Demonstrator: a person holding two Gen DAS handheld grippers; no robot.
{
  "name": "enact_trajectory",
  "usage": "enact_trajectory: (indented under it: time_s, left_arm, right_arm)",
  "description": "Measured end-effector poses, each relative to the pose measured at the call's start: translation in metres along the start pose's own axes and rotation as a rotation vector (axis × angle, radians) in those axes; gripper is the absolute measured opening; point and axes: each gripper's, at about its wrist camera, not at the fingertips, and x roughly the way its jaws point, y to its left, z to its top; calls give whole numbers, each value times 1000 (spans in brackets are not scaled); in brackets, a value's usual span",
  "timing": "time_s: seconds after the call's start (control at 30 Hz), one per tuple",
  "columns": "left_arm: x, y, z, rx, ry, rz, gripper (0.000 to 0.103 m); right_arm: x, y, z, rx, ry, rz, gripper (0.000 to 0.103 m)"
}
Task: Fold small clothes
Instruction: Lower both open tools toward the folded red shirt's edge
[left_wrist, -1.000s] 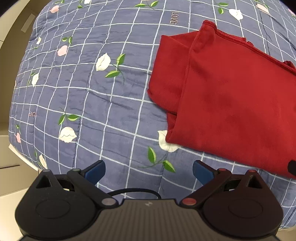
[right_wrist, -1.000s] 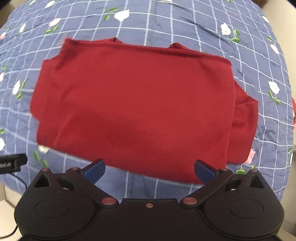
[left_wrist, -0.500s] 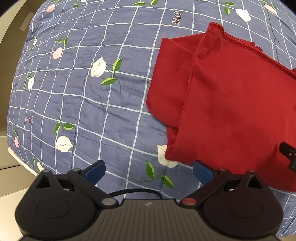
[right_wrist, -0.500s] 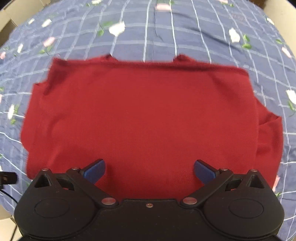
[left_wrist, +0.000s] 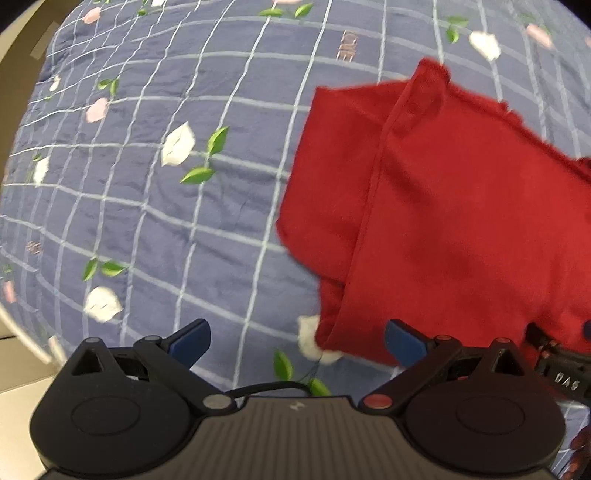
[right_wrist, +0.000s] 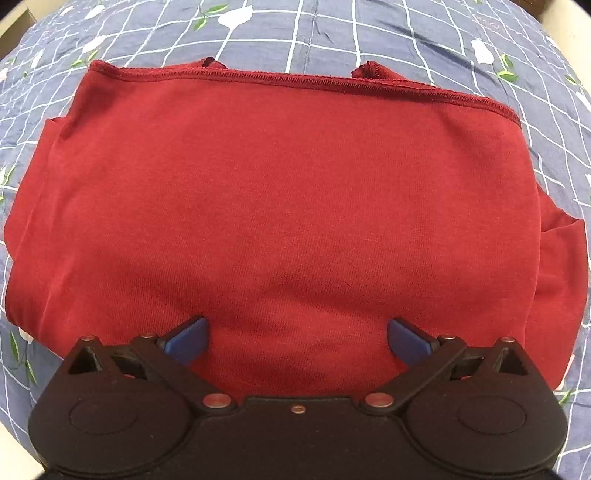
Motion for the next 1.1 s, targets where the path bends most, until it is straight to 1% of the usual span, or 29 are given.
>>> enact_trajectory:
  time_s: [0.07,0.17,0.33,0.4,0.47,0.57,0.6,0.67,0.7,0.73,0.8,0.9,1.0,1.1]
  left_arm:
    - [-1,6,-2,-12,-58,-31,102]
    - [2,15,-1,-7,-103,-62,102]
    - [14,23,6,7,-124,-91,102]
    - [23,21,10,7,-114,-86,102]
    - [33,18,11,8,-88,-97,102]
    - [48,13,12,-18,-20,-173,102]
    - [52,12,10,-34,-1,-204,101]
    - [57,9,7,-48,18,-243,93]
    - [58,7,5,-49,23,-248,86]
    - [60,5,4,-50,25,-249,82]
    - [62,3,2,-55,25,-243,81]
    - [63,3,2,-63,28,-242,79]
    - [64,5,3,-73,37,-244,80]
    - [66,7,3,-85,46,-242,82]
  right_arm:
    - [-2,0,-2,-2,-12,4,103]
    - [-3,1,-3,-8,-20,6,103]
    - [-5,2,-4,-9,-33,4,103]
    - [-5,2,-5,-10,-39,5,103]
    - [-6,2,-7,-12,-46,5,103]
    - [-7,2,-8,-19,-53,6,103]
    - [-7,2,-8,-23,-53,6,103]
    - [-7,3,-9,-38,-51,6,103]
    - [-7,4,-10,-49,-51,6,103]
    - [-7,6,-10,-63,-50,4,103]
    - [-6,10,-13,-113,-48,-7,103]
    - [-4,20,-21,-218,-48,-46,103]
    - [-5,22,-23,-218,-51,-55,103]
    - [-4,23,-22,-216,-46,-58,103]
